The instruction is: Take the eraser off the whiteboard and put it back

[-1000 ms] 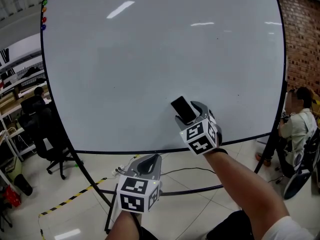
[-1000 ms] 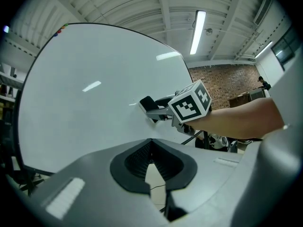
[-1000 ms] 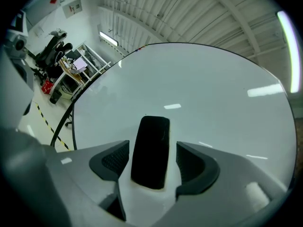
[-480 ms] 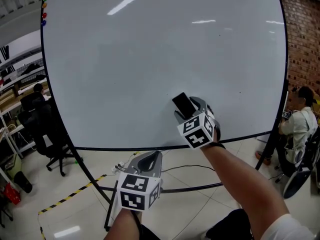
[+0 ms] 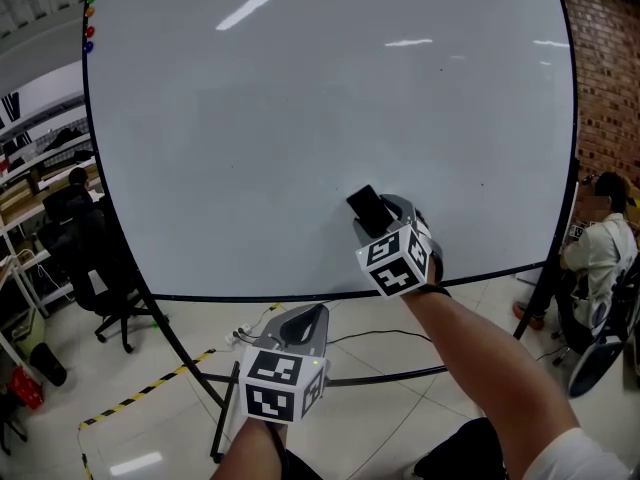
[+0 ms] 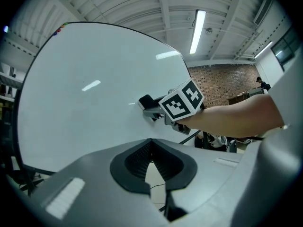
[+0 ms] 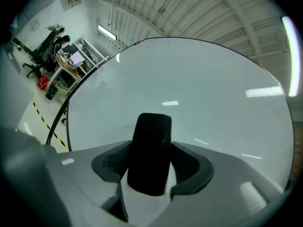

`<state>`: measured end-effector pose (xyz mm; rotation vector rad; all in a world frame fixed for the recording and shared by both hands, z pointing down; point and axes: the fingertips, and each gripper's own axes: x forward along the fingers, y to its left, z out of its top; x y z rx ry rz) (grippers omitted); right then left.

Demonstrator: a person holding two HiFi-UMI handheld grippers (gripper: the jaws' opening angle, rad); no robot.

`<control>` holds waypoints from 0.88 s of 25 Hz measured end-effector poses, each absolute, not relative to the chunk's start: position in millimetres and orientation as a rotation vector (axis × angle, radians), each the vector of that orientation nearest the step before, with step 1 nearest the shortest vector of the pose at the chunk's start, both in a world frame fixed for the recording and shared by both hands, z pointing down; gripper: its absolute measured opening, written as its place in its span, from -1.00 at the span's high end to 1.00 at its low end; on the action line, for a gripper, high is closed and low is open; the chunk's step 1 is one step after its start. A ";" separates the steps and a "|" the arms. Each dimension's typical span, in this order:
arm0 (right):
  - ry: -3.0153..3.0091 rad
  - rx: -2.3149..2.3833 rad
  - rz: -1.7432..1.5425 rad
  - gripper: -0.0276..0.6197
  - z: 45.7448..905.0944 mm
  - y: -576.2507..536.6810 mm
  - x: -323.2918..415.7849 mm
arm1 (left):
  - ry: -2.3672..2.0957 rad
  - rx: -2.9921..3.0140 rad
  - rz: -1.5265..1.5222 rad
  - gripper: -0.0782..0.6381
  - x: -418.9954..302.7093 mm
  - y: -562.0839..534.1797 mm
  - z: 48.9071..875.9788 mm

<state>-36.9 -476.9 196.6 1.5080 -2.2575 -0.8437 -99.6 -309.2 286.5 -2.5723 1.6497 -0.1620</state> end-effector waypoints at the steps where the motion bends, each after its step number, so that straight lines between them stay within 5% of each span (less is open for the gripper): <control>1: -2.259 1.506 -0.841 0.13 196.9 -476.5 -36.1 | 1.651 -2.573 -0.161 0.73 -99.9 -309.0 286.6; 22: -2.352 1.472 -0.794 0.17 189.5 -455.1 -23.5 | 1.660 -2.563 -0.149 0.73 -100.7 -311.1 282.4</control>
